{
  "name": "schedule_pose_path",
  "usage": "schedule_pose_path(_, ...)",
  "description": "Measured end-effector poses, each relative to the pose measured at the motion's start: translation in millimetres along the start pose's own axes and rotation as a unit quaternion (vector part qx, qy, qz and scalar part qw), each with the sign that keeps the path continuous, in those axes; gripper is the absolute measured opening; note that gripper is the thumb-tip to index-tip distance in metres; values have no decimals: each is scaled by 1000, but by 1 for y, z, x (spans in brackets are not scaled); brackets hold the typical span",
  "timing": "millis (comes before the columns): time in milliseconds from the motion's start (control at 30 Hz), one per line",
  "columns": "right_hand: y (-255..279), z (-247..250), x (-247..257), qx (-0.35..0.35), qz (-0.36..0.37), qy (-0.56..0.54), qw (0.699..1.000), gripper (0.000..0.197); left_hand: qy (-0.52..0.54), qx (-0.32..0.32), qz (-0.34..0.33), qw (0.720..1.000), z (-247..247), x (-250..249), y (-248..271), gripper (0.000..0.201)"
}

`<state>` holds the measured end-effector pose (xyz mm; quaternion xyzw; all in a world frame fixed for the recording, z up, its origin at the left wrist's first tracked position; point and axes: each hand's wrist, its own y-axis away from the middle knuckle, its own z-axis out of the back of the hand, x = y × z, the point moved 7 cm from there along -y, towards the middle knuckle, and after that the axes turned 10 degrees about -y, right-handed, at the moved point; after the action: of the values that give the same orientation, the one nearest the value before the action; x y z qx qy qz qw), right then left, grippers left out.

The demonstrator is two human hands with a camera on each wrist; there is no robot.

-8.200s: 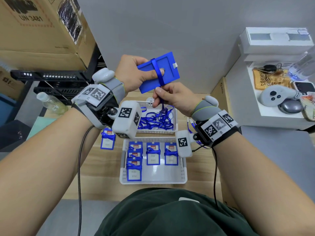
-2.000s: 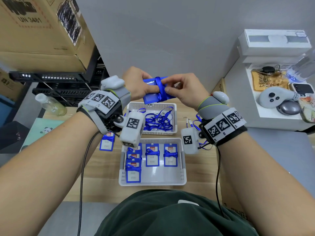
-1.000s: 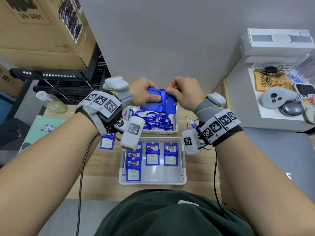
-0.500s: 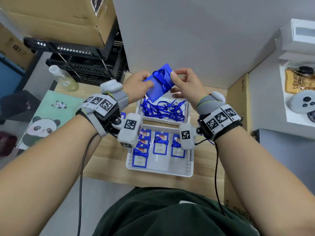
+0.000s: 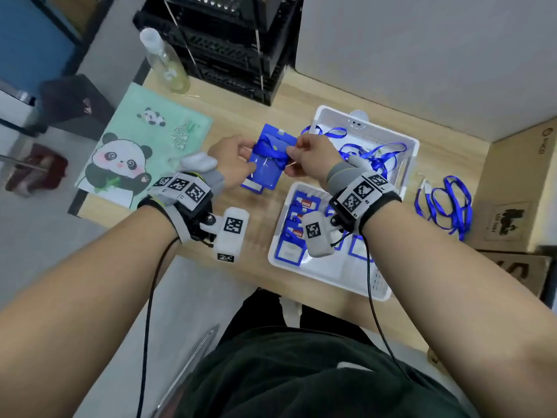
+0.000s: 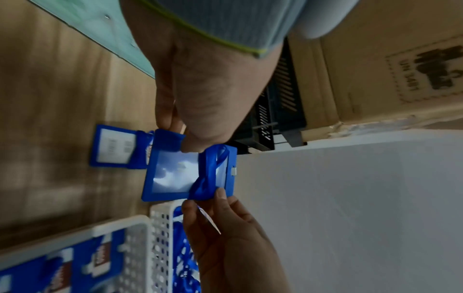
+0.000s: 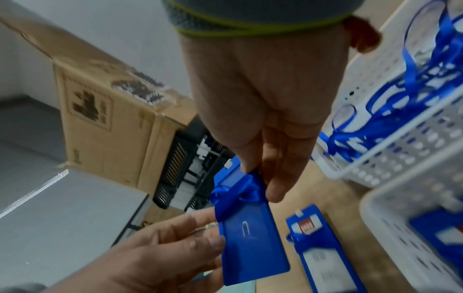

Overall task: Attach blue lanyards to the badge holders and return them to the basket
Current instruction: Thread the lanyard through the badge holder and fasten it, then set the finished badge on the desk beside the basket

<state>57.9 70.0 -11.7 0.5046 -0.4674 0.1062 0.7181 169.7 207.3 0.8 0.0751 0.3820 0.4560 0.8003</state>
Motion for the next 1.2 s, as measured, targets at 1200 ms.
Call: schedule_pose_path(1200,-30,-4,-65,-24,-166,90,982,10,-80,127,-48,987,-68,15,-34,26)
